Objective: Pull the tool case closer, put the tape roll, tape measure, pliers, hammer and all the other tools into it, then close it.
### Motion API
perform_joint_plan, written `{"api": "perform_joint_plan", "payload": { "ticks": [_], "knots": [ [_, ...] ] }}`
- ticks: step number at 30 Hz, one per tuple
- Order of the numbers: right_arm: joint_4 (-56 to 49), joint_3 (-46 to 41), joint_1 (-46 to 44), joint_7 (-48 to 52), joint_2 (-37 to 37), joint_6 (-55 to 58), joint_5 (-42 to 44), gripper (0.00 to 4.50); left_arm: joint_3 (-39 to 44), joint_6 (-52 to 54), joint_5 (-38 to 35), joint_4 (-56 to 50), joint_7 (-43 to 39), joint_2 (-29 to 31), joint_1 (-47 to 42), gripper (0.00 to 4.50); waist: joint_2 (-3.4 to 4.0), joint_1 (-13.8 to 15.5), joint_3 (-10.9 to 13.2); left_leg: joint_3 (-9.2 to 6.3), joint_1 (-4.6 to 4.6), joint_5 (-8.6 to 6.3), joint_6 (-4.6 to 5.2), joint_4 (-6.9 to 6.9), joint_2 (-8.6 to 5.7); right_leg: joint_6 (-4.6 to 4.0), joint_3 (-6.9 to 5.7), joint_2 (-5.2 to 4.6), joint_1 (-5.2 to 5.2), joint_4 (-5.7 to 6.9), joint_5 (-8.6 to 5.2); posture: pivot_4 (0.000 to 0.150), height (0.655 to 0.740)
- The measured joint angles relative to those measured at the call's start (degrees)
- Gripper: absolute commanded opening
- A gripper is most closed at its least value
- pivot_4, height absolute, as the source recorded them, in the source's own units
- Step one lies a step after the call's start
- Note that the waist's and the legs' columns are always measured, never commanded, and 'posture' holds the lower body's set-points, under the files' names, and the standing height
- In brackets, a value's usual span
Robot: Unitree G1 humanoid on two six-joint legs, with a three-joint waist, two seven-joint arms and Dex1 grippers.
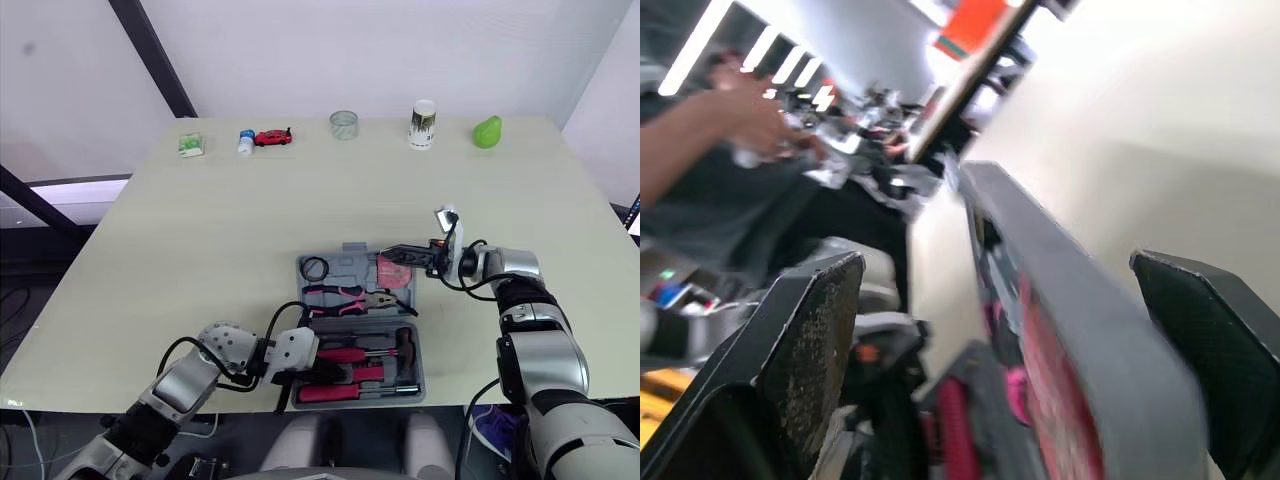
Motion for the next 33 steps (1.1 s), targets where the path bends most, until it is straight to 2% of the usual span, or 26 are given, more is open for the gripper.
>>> {"api": "perform_joint_plan", "payload": {
  "ticks": [3, 4, 7, 11, 13, 16, 19, 21, 22, 24, 28, 31, 32, 33],
  "knots": [
    [-11.1, 1.6, 5.0, 1.0, -2.8, 5.3, 4.2, 4.48, 3.0, 2.6, -2.9, -1.8, 1.1, 1.0, 2.9, 0.00, 0.01, 0.0, 0.0, -0.15, -0.28, 0.00, 0.00, -0.02, 0.01, -0.02, -0.01, -0.31, -0.21, -0.03, -0.01, 0.150, 0.7400],
    [-17.4, 2.5, 8.4, 1.5, -4.5, 8.3, 6.8, 4.48, 5.4, 4.0, -4.5, -3.6, 1.4, 3.1, 5.2, 0.00, 0.01, 0.0, 0.0, -0.24, -0.48, 0.00, 0.00, -0.01, 0.02, -0.02, -0.05, -0.35, -0.36, -0.06, -0.01, 0.150, 0.7400],
    [-24.4, 3.0, 12.2, 1.8, -6.0, 10.7, 9.3, 4.48, 8.6, 5.3, -6.9, -6.5, 1.2, 5.6, 8.5, 0.00, 0.01, 0.0, 0.0, -0.25, -0.73, 0.00, 0.00, -0.01, 0.01, -0.02, -0.05, -0.41, -0.55, -0.08, 0.00, 0.150, 0.7400],
    [-34.1, 3.7, 18.1, 0.5, -8.1, 14.4, 12.2, 4.48, 15.4, 8.3, -14.0, -13.3, 0.2, 9.5, 16.2, 0.00, 0.01, 0.0, 0.1, -0.20, -0.75, -0.01, -0.01, -0.02, -0.03, -0.02, -0.06, -0.55, -0.58, -0.11, 0.00, 0.150, 0.7400],
    [-41.0, 3.5, 22.3, -0.7, -10.4, 15.6, 14.5, 4.48, 23.0, 10.1, -19.8, -17.3, -2.7, 13.7, 24.2, 0.00, -0.06, -0.1, 0.2, -0.23, -0.77, -0.01, -0.02, -0.08, 0.02, -0.08, -0.07, -0.58, -0.65, -0.12, -0.02, 0.150, 0.7400],
    [-47.6, 1.7, 28.9, -1.7, -15.2, 15.6, 16.1, 4.48, 33.9, 12.7, -24.6, -16.8, -6.2, 17.8, 32.7, 0.00, 0.05, 0.2, 0.2, -0.26, -0.77, -0.02, -0.03, -0.17, 0.00, -0.18, -0.21, -0.71, -0.66, -0.18, -0.08, 0.150, 0.7400],
    [-55.4, -1.8, 38.0, -5.2, -18.1, 12.0, 16.2, 4.48, 42.6, 13.8, -26.4, -10.3, -6.0, 17.9, 32.7, 0.00, 0.16, 1.1, 0.3, -0.33, -0.75, 0.00, -0.03, -0.16, -0.05, -0.31, -0.31, -0.73, -0.63, -0.17, -0.16, 0.150, 0.7400],
    [-57.4, -3.9, 40.7, -8.0, -17.7, 9.6, 15.8, 4.48, 45.0, 15.0, -26.9, -6.9, -4.9, 17.9, 31.3, 0.00, 0.15, 1.1, 0.3, -0.30, -0.74, 0.00, -0.02, -0.14, -0.05, -0.29, -0.28, -0.65, -0.58, -0.15, -0.15, 0.150, 0.7400],
    [-59.6, -6.8, 43.9, -12.4, -16.6, 3.6, 13.3, 4.48, 46.6, 16.8, -27.8, -4.4, -3.5, 17.5, 28.8, 0.00, 0.13, 1.2, 0.3, -0.28, -0.73, 0.00, -0.02, -0.11, -0.05, -0.22, -0.27, -0.60, -0.56, -0.16, -0.12, 0.150, 0.7400],
    [-60.9, -8.3, 45.7, -15.3, -16.3, -0.7, 11.4, 4.48, 47.3, 18.0, -28.5, -3.5, -2.4, 17.0, 27.1, 0.00, 0.08, 1.3, 0.3, -0.18, -0.73, 0.00, -0.02, -0.06, -0.06, -0.11, -0.33, -0.31, -0.56, -0.16, -0.06, 0.150, 0.7400],
    [-62.8, -12.3, 50.1, -21.8, -14.9, -12.3, 6.5, 4.50, 47.7, 20.5, -30.4, -3.8, 0.6, 14.7, 24.0, 1.09, -0.14, 1.3, 0.3, -0.10, -0.71, -0.01, -0.01, -0.05, -0.06, -0.06, -0.30, -0.18, -0.56, -0.15, -0.05, 0.150, 0.7400],
    [-62.4, -15.4, 53.0, -24.5, -13.9, -15.6, 6.1, 4.50, 47.5, 20.4, -29.6, -4.1, 3.5, 13.5, 21.9, 2.38, -0.17, 1.5, 0.3, -0.13, -0.70, 0.00, -0.01, -0.05, -0.04, -0.07, -0.30, -0.11, -0.54, -0.13, -0.05, 0.150, 0.7400],
    [-61.9, -16.8, 54.0, -25.0, -13.3, -16.9, 6.1, 4.50, 47.4, 19.8, -28.8, -4.3, 4.8, 12.8, 21.2, 2.58, -0.18, 1.6, 0.3, -0.13, -0.70, 0.00, -0.01, -0.05, -0.05, -0.07, -0.30, -0.10, -0.53, -0.14, -0.05, 0.150, 0.7400],
    [-60.4, -19.7, 55.8, -25.9, -12.4, -20.7, 6.1, 4.50, 46.4, 17.6, -25.5, -4.3, 8.4, 11.7, 19.6, 3.29, -0.18, 1.7, 0.3, -0.13, -0.66, 0.00, -0.01, -0.05, -0.05, -0.07, -0.28, -0.08, -0.50, -0.13, -0.04, 0.150, 0.7400]
  ]
}}
